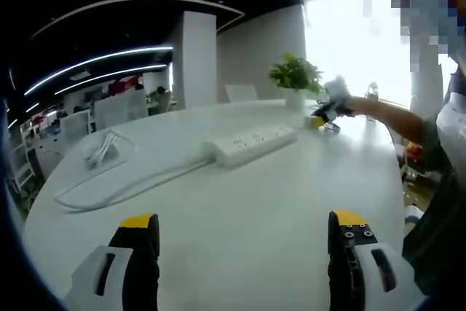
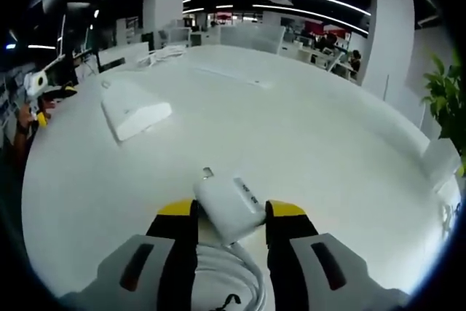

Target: Straighten the power strip on the desk, plug the charger into it

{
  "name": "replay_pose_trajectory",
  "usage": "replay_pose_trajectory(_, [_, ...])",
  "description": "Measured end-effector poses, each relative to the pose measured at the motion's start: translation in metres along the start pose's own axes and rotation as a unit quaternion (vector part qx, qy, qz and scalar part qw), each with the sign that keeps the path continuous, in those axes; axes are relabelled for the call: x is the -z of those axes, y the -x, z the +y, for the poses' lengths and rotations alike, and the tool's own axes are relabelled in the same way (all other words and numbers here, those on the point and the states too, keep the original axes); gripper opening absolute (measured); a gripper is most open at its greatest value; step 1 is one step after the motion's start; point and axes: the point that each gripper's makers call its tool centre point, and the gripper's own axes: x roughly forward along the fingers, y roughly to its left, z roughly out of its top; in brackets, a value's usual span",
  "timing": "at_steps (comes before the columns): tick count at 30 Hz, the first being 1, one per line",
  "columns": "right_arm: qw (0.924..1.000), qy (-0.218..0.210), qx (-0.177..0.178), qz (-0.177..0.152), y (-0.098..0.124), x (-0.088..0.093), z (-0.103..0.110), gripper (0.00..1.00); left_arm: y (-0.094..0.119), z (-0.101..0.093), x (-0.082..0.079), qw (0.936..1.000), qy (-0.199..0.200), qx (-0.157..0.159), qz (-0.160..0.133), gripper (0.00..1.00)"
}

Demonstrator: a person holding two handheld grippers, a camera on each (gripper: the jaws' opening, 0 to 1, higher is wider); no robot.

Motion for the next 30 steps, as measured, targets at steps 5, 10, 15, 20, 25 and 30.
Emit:
replay_pose_trajectory(5, [0.9998, 0.017, -0.005, -0.007, 0.0001, -0.0012, 0.0011, 0.33, 0.0005, 0.0005, -0.0002, 1.0, 0.001, -0.002, -0.001, 0.99])
replay_pose_trajectory(10, [0.9984, 0.052, -0.01, -0.021, -0.0007, -0.0053, 0.0011, 0.29, 0.0003, -0.0004, 0.0013, 1.0, 0.0, -0.001, 0.001, 0.99])
replay_pose_trajectory(15, [0.9954, 0.086, -0.025, -0.035, -0.0021, -0.0079, 0.0041, 0.27, 0.0004, -0.0007, 0.0021, 1.0, 0.002, -0.002, 0.0, 0.99])
replay_pose_trajectory(20, [0.9954, 0.077, -0.037, -0.044, -0.0034, -0.0083, 0.0017, 0.25, 0.0002, -0.0009, 0.002, 1.0, 0.003, -0.001, 0.0, 0.99])
replay_pose_trajectory(25, [0.9963, 0.057, -0.044, -0.046, -0.0041, -0.0077, 0.0011, 0.25, -0.0004, -0.0018, 0.0018, 1.0, 0.002, 0.0, -0.001, 0.99])
replay_pose_trajectory(30, [0.9947, 0.05, -0.06, -0.067, -0.0043, -0.0081, 0.001, 0.25, -0.0002, -0.0018, 0.0014, 1.0, 0.002, 0.0, -0.001, 0.99])
